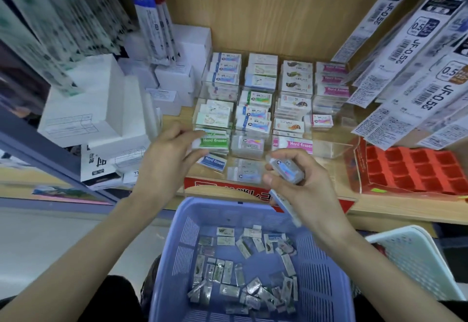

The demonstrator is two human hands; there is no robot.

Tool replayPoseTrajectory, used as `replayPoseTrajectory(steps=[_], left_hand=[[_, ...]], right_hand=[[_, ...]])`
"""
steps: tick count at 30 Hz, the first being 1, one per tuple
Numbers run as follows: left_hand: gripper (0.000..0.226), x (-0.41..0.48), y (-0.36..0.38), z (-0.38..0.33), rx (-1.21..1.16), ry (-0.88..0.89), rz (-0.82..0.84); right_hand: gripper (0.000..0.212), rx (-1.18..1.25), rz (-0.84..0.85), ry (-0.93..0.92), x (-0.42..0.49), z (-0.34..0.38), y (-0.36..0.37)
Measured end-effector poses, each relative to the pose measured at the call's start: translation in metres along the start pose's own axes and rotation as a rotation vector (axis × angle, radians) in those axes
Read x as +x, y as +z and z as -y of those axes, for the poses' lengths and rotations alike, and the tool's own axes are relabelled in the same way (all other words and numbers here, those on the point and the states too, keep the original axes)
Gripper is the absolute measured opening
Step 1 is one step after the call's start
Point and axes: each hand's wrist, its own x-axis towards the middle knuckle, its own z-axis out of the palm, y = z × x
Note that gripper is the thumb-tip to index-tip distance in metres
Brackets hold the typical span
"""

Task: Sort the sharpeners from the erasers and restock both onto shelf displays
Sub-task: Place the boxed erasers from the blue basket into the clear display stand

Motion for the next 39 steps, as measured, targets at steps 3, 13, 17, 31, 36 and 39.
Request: replayPoseTrajectory(steps=[3,13,17,31,36,39], left_hand=[[0.029,0.005,0.009,-0.001,0.09,0.012,-0.033],[0.032,0.009,0.014,-0.023,0.22,0.004,-0.114],[0.034,0.0,0.001,-0.053,-0.272,0.066,0.058],[0.024,0.002,-0.004,-0.055,-0.556,0.014,0.203],[0.032,0.001,0.001,-0.056,-0.425,0.12,0.147],[0.031,-0.003,0.0,-0.052,-0.345,0.169,0.148]], right_hand=[[0.025,0.018,-0.006,0.008,-0.001,-0.001,-0.002],[0.039,0.109,0.164,-0.002,-0.007,0.008,-0.008],[0.04,0.124,0.244,-0.043,-0.008,0.006,-0.007],[0.036,-0.343,0.196,-0.149,-0.005,0.014,-0.015],[0.035,-0.523,0.124,-0.259,-0.002,0.011,-0.021],[0.04,-0.621,0.162,-0.315,-0.003,0.006,-0.026]])
